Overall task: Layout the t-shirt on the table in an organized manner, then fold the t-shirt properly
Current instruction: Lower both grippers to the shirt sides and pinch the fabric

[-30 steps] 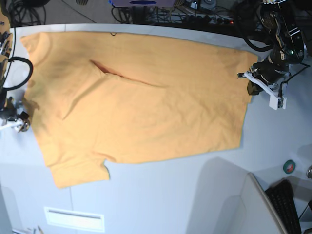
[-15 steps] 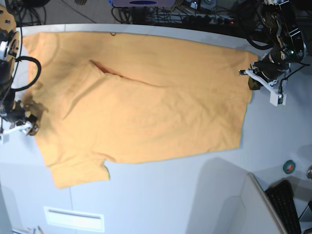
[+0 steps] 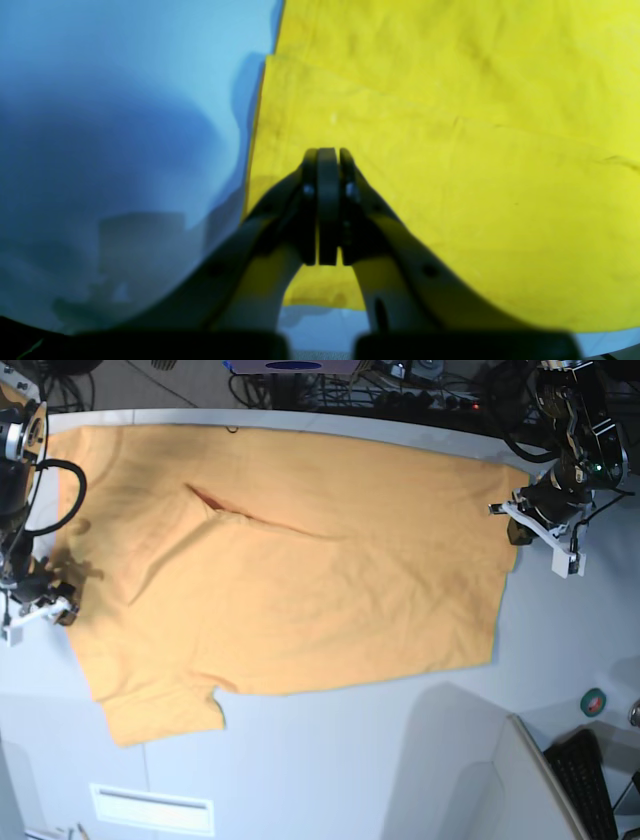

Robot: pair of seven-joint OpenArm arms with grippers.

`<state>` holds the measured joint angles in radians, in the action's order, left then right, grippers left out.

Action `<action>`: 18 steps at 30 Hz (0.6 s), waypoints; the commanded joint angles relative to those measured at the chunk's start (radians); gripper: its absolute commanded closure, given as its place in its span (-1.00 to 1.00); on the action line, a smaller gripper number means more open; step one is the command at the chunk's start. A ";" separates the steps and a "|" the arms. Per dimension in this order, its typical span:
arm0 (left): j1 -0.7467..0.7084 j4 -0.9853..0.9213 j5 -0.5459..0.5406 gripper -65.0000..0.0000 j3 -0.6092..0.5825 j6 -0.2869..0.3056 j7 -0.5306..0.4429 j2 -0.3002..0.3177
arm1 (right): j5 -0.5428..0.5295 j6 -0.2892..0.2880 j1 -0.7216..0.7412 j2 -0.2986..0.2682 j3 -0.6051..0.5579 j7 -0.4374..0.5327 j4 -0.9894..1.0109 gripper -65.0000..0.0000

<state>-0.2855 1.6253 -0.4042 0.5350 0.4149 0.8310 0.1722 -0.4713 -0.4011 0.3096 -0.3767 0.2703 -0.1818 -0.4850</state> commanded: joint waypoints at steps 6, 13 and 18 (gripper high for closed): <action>0.001 0.016 -0.012 1.00 0.004 0.000 -0.016 0.013 | 0.001 0.006 0.018 -0.015 0.007 -0.006 -0.014 1.00; -0.004 0.016 -0.012 1.00 0.004 0.000 -0.016 0.013 | -0.002 0.004 -0.014 -0.014 0.008 -0.034 -0.096 1.00; -0.002 0.016 -0.012 1.00 0.004 0.000 -0.016 0.013 | -0.007 0.004 -0.129 0.017 0.028 -0.163 -0.387 1.00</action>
<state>-0.2916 1.6253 -0.4053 0.5350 0.4152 0.8307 0.1719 -0.4629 -0.3862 0.1604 -0.3462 0.2928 -0.3656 -0.8551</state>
